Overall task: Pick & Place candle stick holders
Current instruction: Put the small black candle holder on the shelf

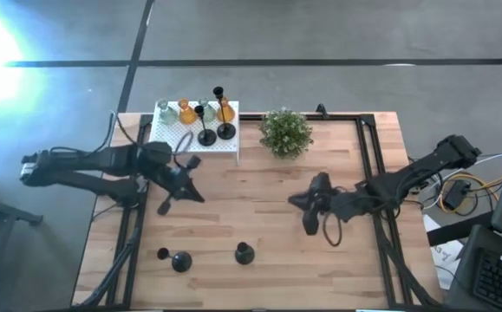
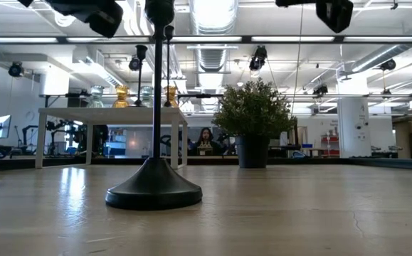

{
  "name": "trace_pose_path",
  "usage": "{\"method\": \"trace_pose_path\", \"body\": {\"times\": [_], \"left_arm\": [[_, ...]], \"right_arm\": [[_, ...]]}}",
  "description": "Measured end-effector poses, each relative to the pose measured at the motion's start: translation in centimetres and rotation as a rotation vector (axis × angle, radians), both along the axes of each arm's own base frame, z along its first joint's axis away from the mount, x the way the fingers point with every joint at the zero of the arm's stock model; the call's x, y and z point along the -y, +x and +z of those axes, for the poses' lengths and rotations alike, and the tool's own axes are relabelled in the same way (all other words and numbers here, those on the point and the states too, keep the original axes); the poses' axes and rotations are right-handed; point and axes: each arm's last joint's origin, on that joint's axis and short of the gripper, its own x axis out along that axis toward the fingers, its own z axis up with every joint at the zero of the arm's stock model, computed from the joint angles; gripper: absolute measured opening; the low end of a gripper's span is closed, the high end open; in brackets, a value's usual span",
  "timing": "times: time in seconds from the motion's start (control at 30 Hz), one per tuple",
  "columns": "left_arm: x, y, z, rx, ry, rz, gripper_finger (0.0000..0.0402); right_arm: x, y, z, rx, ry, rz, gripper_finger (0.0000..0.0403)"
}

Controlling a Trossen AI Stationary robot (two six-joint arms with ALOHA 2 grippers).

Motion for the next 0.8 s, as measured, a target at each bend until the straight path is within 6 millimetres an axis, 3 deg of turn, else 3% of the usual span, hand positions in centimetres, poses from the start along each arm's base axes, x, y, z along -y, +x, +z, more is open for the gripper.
{"method": "trace_pose_path", "body": {"times": [0.17,0.4,0.53,0.8], "left_arm": [[0.5,1.6,-1.4,-0.027,0.050,-0.042,0.0006],[0.6,4.3,-2.7,-0.025,0.038,-0.056,0.0007],[0.7,5.9,-3.4,-0.018,0.015,-0.071,0.0007],[1.0,8.6,-5.2,-0.003,-0.025,-0.128,0.0009]], "right_arm": [[0.9,-1.2,1.2,0.047,-0.075,-0.082,0.0027],[1.4,-1.8,1.3,-0.012,-0.286,-0.102,0.0027],[1.5,-2.0,2.2,0.051,-0.240,-0.135,0.0027],[2.4,-5.4,3.4,0.088,-0.074,0.238,0.0026]]}}
